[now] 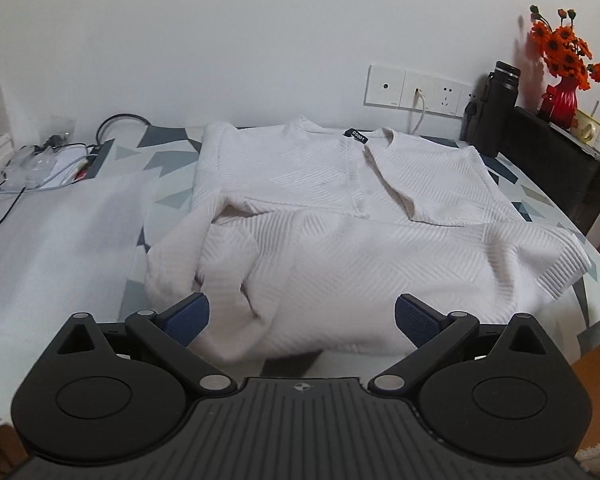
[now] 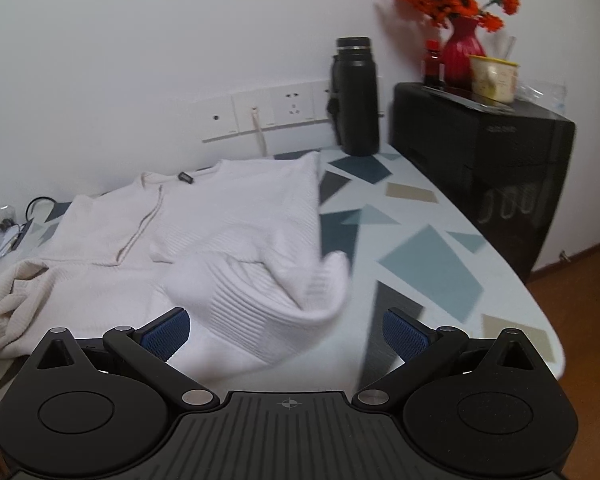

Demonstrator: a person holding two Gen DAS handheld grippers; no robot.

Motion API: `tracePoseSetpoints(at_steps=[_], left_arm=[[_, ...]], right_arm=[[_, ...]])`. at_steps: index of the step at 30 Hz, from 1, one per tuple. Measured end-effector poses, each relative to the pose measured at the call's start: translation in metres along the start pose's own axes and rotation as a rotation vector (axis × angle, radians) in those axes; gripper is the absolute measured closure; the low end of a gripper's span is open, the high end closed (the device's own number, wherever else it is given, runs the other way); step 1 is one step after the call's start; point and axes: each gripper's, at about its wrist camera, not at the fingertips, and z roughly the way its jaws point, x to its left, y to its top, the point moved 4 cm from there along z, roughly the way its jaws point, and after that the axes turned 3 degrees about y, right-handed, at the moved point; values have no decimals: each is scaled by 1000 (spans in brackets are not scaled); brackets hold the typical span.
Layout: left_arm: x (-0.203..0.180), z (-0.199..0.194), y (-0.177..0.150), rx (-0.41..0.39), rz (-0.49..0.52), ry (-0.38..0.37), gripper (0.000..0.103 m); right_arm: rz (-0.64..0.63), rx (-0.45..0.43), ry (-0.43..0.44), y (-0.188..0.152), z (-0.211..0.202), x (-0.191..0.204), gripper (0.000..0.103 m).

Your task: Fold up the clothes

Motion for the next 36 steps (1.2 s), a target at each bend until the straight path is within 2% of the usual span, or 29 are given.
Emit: tracePoseSetpoints(at_steps=[3,5,8,13,19,24,30,32,33,35,36], left_arm=[[6,20,8,26,37,-7,9],[9,35,12,51,63,-11,17],[16,56,17,86,77,-17,19],[30,84,18,144,77,-40,19],[42,106,14,203,71,-66,19],[47,109,12,223,61,-84,30],[49,105,11,224,60,-87,49],[49,102,11,218,56,-93,64],[49,100,11,211,56,-99,67],[48,95,11,196,57,-114,81],[47,92,11,189,59,-118,83]], right_arm=[[-20,2,5,11,18,16,1],[-26,-2,8,19,30,25,1],[-39,-4,11,32,52,40,1],[-30,41,-7,41,92,56,1],[20,121,-1,33,122,61,2],[10,173,11,16,126,64,11],[7,181,28,10,118,60,16],[11,180,37,9,115,59,20],[3,180,41,10,113,59,26],[-11,178,51,10,109,60,37],[-19,178,55,10,107,60,49]])
